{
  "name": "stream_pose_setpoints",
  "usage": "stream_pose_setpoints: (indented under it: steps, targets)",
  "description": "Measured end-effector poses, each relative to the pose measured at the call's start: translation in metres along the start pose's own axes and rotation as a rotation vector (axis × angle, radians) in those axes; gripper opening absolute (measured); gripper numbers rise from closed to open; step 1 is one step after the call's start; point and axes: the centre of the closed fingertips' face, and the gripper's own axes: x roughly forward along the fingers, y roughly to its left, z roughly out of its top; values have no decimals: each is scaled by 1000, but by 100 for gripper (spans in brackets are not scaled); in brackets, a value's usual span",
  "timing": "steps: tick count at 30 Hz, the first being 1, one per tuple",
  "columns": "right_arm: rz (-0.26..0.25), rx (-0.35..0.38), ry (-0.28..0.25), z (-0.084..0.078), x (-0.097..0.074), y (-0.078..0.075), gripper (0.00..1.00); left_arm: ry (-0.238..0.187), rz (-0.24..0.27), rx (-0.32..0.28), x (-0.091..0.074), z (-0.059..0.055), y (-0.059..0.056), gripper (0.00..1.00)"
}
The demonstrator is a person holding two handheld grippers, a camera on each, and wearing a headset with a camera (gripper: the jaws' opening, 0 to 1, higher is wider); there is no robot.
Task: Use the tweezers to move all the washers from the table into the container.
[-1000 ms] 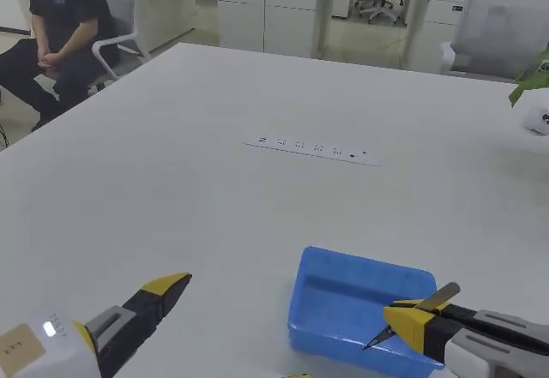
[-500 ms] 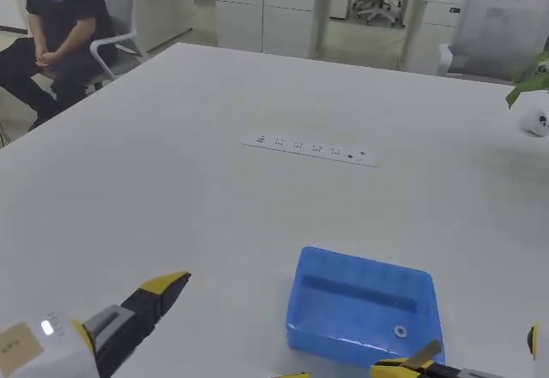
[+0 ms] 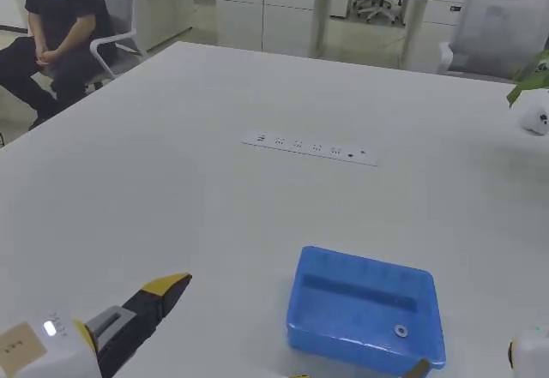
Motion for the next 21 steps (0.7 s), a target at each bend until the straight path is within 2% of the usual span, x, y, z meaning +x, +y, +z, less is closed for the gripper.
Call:
stream_pose_setpoints:
  steps: [6, 10, 15, 18, 21]
  targets:
    - [-3, -34, 10, -2, 1, 3, 4, 4, -2, 1, 0, -1, 0, 89]
    - [-1, -119, 38, -3, 2, 8, 4, 7, -2, 1, 0, -1, 0, 89]
    - [11, -313, 80, -5, 7, 21, 4, 11, -5, 5, 0, -2, -1, 89]
    - [0, -476, 111, -10, 10, 28, 3, 15, -3, 6, 0, -2, -1, 89]
    - [1, -563, 144, -16, 11, 31, 3, 13, 1, 4, 0, -2, -1, 89]
